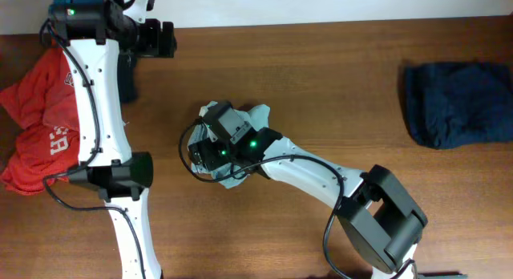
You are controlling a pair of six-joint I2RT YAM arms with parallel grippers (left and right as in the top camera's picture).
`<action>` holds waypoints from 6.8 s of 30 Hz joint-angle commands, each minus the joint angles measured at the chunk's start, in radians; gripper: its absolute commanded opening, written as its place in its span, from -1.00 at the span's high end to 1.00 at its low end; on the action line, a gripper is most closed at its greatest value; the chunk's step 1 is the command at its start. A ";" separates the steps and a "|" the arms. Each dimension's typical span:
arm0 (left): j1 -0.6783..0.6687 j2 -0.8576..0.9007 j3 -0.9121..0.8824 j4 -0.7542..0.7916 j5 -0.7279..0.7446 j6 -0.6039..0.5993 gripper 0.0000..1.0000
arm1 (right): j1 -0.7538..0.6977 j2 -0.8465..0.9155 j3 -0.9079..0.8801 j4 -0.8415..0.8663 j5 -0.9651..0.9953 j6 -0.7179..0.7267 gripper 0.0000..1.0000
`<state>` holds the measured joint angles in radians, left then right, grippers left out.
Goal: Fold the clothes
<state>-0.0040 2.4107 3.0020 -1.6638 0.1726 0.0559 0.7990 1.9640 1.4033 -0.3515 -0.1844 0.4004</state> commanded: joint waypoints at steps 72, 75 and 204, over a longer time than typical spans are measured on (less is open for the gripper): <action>0.143 -0.004 0.019 0.017 0.006 -0.034 -0.90 | 0.097 0.284 0.550 -0.620 0.320 0.080 -0.25; 0.142 -0.003 0.019 0.016 0.007 -0.034 -0.90 | 0.079 0.252 0.581 -0.655 0.322 0.075 -0.27; 0.064 0.126 -0.409 0.081 0.095 0.220 -0.02 | -0.511 0.314 0.843 -0.901 -0.172 -0.261 -0.97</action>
<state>0.0380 2.5977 2.5233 -1.5238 0.2707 0.2871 0.2958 2.4084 2.2093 -1.1965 -0.4156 0.1295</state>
